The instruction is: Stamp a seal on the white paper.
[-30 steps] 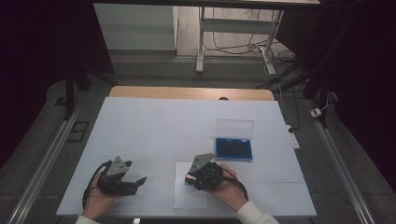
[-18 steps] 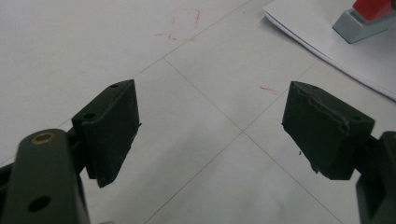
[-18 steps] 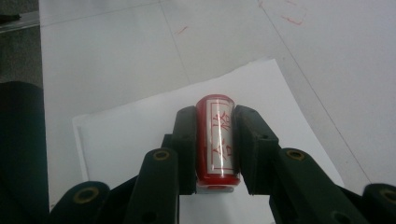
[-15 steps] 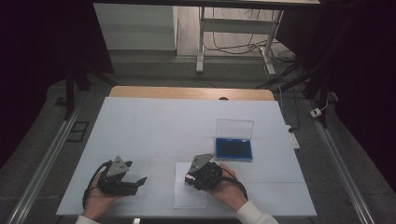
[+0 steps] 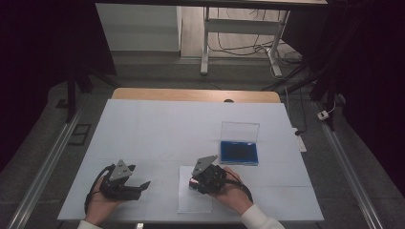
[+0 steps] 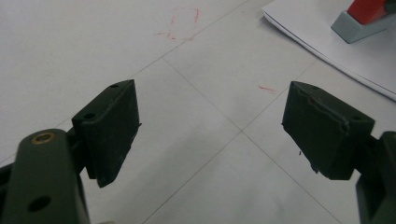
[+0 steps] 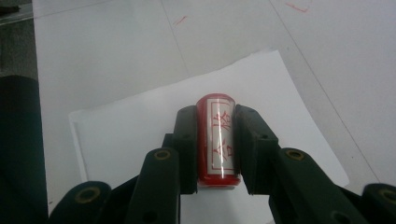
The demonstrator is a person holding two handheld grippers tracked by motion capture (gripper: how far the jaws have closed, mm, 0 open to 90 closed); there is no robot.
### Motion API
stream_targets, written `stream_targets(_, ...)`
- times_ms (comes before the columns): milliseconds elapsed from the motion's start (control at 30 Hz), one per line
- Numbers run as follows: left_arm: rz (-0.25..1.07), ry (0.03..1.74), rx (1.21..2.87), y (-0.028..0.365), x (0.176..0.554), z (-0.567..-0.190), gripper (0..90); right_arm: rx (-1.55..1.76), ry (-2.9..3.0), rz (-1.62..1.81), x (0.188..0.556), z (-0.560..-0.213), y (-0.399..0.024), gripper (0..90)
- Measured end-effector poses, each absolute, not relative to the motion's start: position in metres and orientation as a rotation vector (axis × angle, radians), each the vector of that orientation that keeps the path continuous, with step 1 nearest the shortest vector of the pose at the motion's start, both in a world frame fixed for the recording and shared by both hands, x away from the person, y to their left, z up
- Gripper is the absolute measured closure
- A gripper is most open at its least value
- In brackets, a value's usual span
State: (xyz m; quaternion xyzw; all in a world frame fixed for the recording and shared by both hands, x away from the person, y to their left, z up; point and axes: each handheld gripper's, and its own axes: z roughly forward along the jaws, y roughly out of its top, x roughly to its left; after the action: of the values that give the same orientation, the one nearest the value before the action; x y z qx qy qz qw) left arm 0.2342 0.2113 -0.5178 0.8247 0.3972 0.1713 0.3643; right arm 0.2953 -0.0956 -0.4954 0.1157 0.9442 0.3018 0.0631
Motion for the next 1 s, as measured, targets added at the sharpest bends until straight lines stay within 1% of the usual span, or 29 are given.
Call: stream_targets(1000, 0.438, 1.023, 2.125, 0.2096, 0.2341, -0.5182, 19.0, 0.371, 2.847, 0.952, 0.2954, -0.4990, -0.0987, 70.3)
